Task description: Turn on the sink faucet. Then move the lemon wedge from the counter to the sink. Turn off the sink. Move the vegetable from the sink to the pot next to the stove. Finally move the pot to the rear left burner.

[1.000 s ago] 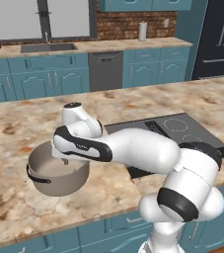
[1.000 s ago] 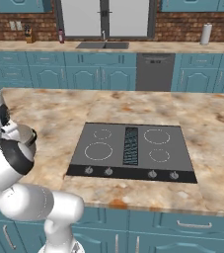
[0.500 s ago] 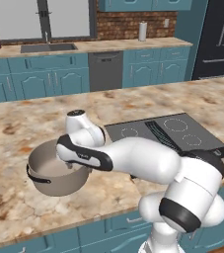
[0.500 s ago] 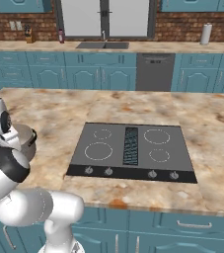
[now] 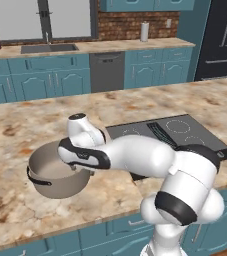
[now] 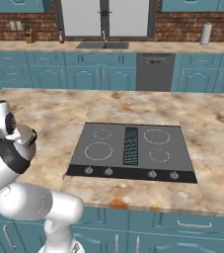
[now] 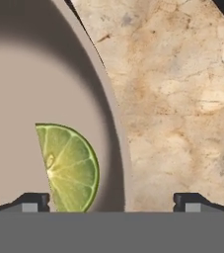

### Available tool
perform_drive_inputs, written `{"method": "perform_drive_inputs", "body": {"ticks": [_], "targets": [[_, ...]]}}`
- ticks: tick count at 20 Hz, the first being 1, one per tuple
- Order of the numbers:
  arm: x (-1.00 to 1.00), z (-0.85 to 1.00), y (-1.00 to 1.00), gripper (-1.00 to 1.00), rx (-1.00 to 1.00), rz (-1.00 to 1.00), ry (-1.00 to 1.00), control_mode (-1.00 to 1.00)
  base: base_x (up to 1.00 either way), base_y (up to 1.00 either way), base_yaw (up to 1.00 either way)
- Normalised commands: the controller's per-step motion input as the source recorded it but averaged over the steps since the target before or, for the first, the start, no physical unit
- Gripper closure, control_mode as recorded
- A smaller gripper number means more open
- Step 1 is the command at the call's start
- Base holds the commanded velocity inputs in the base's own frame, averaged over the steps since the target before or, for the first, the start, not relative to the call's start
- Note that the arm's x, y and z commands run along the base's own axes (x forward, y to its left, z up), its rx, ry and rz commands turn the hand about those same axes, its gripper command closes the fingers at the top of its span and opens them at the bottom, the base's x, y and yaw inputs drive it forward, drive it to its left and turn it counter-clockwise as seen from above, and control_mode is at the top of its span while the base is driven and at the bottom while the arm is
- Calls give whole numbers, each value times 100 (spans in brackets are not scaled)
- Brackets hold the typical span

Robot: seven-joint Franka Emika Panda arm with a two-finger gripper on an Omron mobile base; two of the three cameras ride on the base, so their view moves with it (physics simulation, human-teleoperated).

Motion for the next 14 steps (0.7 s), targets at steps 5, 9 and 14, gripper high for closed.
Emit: {"method": "perform_drive_inputs", "body": {"ticks": [5, 9, 14], "targets": [[32, -16, 2, -100, -5, -8, 12, -100, 0, 0, 0], [0, -33, 11, -100, -3, -2, 8, -100, 0, 0, 0], [-2, -38, 0, 100, 0, 0, 3, -100, 0, 0, 0]]}}
